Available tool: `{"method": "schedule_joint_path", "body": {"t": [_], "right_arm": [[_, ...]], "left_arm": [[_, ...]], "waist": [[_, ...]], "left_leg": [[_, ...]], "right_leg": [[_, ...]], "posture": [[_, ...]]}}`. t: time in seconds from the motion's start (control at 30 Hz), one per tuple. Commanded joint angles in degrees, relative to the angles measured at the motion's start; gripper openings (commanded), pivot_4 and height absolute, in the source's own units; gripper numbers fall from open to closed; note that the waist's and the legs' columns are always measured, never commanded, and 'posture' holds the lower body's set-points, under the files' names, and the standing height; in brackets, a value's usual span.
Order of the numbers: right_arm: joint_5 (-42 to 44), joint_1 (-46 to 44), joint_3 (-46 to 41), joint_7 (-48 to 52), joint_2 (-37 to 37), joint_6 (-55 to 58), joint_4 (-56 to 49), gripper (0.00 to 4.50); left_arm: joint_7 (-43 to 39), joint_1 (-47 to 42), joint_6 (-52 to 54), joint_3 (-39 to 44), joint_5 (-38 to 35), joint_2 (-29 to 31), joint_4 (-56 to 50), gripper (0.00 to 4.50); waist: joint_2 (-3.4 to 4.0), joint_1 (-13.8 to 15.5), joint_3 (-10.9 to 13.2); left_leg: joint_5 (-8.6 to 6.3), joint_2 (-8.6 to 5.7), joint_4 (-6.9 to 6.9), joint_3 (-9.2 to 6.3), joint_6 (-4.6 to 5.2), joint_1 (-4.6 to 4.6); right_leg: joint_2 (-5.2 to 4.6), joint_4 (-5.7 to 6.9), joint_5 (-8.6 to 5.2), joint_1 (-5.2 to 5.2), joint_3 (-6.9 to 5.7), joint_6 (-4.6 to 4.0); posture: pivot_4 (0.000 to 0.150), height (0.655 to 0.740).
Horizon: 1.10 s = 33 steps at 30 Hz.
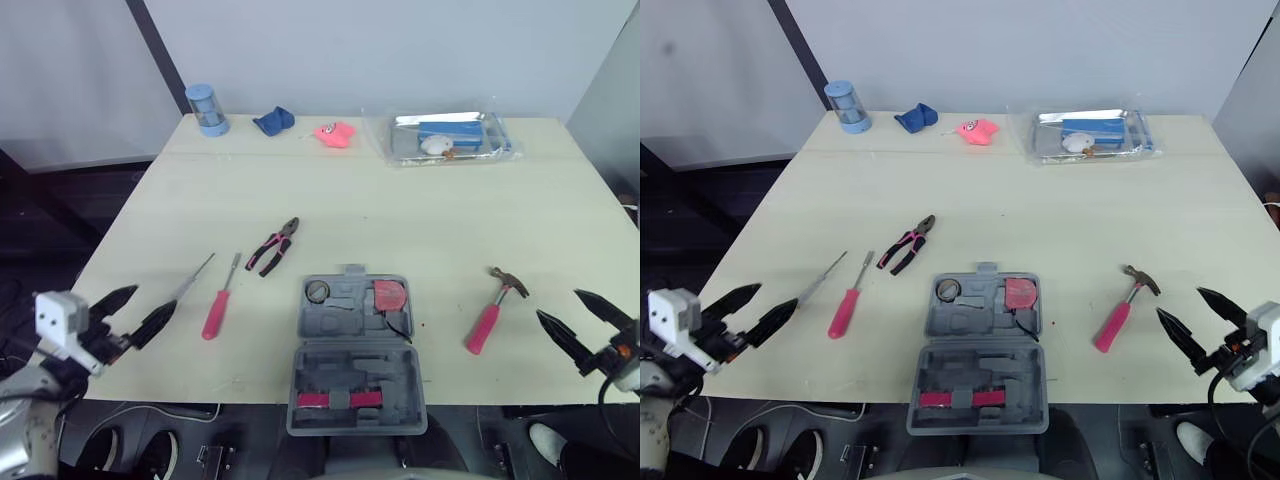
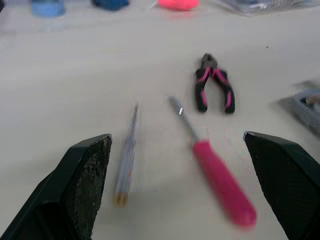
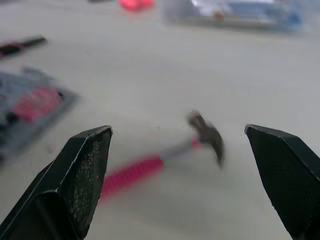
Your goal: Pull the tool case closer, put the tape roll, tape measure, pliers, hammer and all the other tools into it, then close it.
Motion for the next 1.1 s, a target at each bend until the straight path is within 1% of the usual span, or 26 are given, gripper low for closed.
{"method": "schedule_joint_path", "body": {"t": [0.03,0.17,0.27,0.33,0.43,0.6,0.67,0.87,1.1], "right_arm": [[3.67,-4.83,3.15,-0.51,-2.15,4.17,-6.93,4.48],[3.95,-10.71,7.24,-0.29,-3.95,7.05,-9.39,4.48],[2.81,-14.68,11.14,2.08,-5.02,7.03,-9.25,4.48],[1.63,-16.08,12.64,3.24,-5.42,6.28,-8.51,4.48],[0.40,-18.01,14.20,4.30,-5.54,5.72,-7.50,4.48],[-1.06,-19.56,15.98,4.71,-4.81,4.86,-6.47,4.48],[-1.38,-19.90,16.43,4.49,-4.63,4.81,-6.77,4.48],[-1.69,-20.20,17.20,4.17,-4.66,5.11,-8.25,4.48],[-1.84,-19.95,17.69,4.14,-4.92,5.31,-9.97,4.48]], "left_arm": [[3.81,-4.75,4.21,-4.46,2.63,1.94,-4.41,4.50],[7.12,-11.96,9.17,-10.71,6.42,3.21,-5.63,4.50],[10.55,-20.30,11.81,-16.57,11.30,2.98,-2.70,4.50],[11.42,-23.86,13.58,-18.70,12.64,2.34,-0.35,4.50],[11.77,-28.56,12.93,-21.78,15.19,1.45,4.87,4.50],[12.50,-37.93,10.85,-26.08,18.99,-2.59,17.16,4.50],[11.20,-40.45,9.10,-27.95,20.65,-3.69,21.91,4.50],[9.44,-47.41,4.78,-30.87,23.63,-7.44,34.44,4.50],[11.57,-54.93,3.57,-32.29,27.09,-11.79,47.07,4.50]], "waist": [[0.00,-0.02,0.00],[0.00,0.02,0.01],[-0.05,0.23,0.05],[-0.06,0.20,0.05],[-0.06,-0.16,0.05],[-0.07,0.05,0.06],[-0.08,0.05,0.06],[-0.08,-0.01,0.07],[-0.10,-0.01,0.08]], "left_leg": [[0.00,0.00,0.00,0.00,0.00,0.00],[0.00,-0.02,0.02,-0.02,0.00,0.00],[0.00,-0.04,0.02,-0.08,0.00,-0.06],[0.01,-0.05,0.07,-0.14,0.00,-0.09],[0.01,-0.07,0.07,-0.13,0.00,-0.10],[0.01,-0.08,0.11,-0.16,0.00,-0.11],[0.01,-0.09,0.16,-0.18,0.00,-0.16],[0.01,-0.12,0.16,-0.19,0.00,-0.17],[0.02,-0.16,0.21,-0.24,0.00,-0.21]], "right_leg": [[0.00,0.01,0.00,0.00,0.00,0.00],[0.00,0.02,0.01,0.01,-0.02,0.01],[0.00,0.00,0.01,-0.01,-0.09,0.01],[0.00,0.01,0.01,-0.01,-0.15,0.02],[-0.01,0.00,0.01,-0.01,-0.15,0.02],[0.00,0.07,0.01,-0.05,-0.17,0.02],[0.00,0.07,0.02,-0.05,-0.19,0.02],[-0.01,0.07,0.02,-0.06,-0.19,0.02],[-0.02,0.08,0.02,-0.06,-0.21,0.03]], "posture": [[0.150,0.7400],[0.150,0.7400],[0.150,0.7400],[0.150,0.7400],[0.150,0.7400],[0.150,0.7400],[0.150,0.7400],[0.150,0.7400],[0.150,0.7400]]}}
